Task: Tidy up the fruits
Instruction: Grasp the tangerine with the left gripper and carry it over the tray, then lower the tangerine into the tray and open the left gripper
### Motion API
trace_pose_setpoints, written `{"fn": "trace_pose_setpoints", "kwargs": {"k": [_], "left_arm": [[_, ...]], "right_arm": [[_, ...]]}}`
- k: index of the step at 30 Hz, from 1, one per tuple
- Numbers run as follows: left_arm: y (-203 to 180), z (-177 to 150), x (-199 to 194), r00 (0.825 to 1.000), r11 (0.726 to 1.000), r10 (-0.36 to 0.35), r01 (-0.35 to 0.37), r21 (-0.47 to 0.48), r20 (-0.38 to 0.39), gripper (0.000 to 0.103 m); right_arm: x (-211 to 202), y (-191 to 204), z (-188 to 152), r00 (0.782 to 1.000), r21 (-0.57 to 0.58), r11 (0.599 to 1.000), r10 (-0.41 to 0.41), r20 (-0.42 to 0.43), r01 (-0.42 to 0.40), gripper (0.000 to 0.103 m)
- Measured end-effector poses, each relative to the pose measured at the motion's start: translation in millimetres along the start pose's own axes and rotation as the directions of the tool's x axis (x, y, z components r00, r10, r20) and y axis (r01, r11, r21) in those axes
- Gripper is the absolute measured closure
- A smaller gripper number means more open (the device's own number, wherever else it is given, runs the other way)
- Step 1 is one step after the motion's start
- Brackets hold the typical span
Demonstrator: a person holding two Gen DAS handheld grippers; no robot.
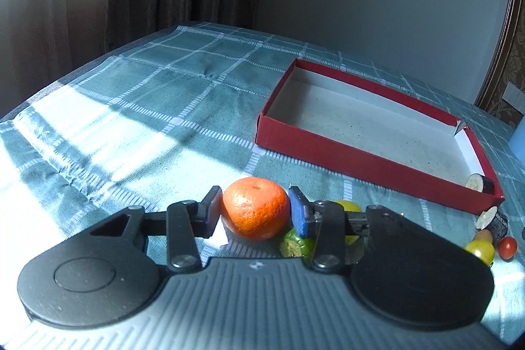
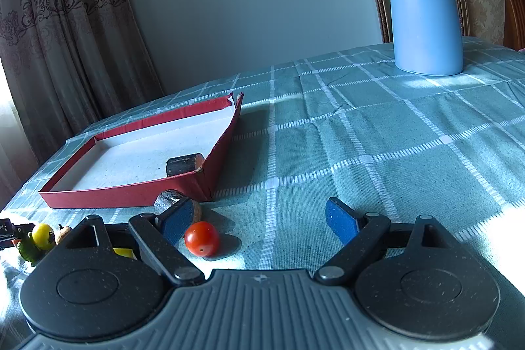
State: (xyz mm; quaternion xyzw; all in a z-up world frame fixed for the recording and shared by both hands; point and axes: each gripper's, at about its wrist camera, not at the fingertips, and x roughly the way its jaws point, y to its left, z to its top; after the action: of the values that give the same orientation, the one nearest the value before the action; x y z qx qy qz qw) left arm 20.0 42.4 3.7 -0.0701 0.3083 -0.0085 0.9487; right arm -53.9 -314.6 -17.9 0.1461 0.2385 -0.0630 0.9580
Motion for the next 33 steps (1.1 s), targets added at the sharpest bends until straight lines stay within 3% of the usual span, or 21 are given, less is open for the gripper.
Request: {"fn": "trace_pose_setpoints", "kwargs": {"k": [7, 13, 23, 27, 30, 33], "left_arm": [[-21.5, 19.0, -7.0, 0.996, 0.997, -0.003, -0.003, 0.073, 0.09, 0.063], [-47.3, 42.6, 11.6, 0.99, 0.989, -0.015, -0.005, 0.148, 0.139, 0.063], [-61.0, 58.1, 56.4, 0.995, 0.989, 0.004, -0.019, 0.146, 0.104, 0.063], [-60.8, 58.6, 67.5, 0.996, 0.988, 0.013, -0.026, 0.155, 0.086, 0.063], [-59.8, 59.5, 75.7, 0.998, 0.988, 0.028, -0.037, 0.152, 0.062, 0.062], [-58.7, 58.1, 81.9, 0.998, 0.986, 0.045, -0.051, 0.158, 0.041, 0.062]], "right_arm": [[0.2, 0.7, -0.3, 1.0, -0.004, 1.0, -0.001, -0.001, 0.001, 0.015], [1.0, 3.0, -0.3, 1.0, -0.015, 1.0, -0.007, -0.01, 0.007, 0.015], [1.4, 10.9, 0.6, 0.999, -0.063, 0.997, -0.048, -0.012, 0.047, 0.015], [4.1, 15.9, 0.2, 0.997, -0.103, 0.994, -0.049, -0.059, 0.043, 0.015], [-1.1, 20.9, -4.9, 0.994, -0.143, 0.989, -0.058, -0.09, 0.045, 0.007], [-6.0, 28.3, -11.6, 0.993, -0.196, 0.979, -0.077, -0.093, 0.058, 0.007]]}}
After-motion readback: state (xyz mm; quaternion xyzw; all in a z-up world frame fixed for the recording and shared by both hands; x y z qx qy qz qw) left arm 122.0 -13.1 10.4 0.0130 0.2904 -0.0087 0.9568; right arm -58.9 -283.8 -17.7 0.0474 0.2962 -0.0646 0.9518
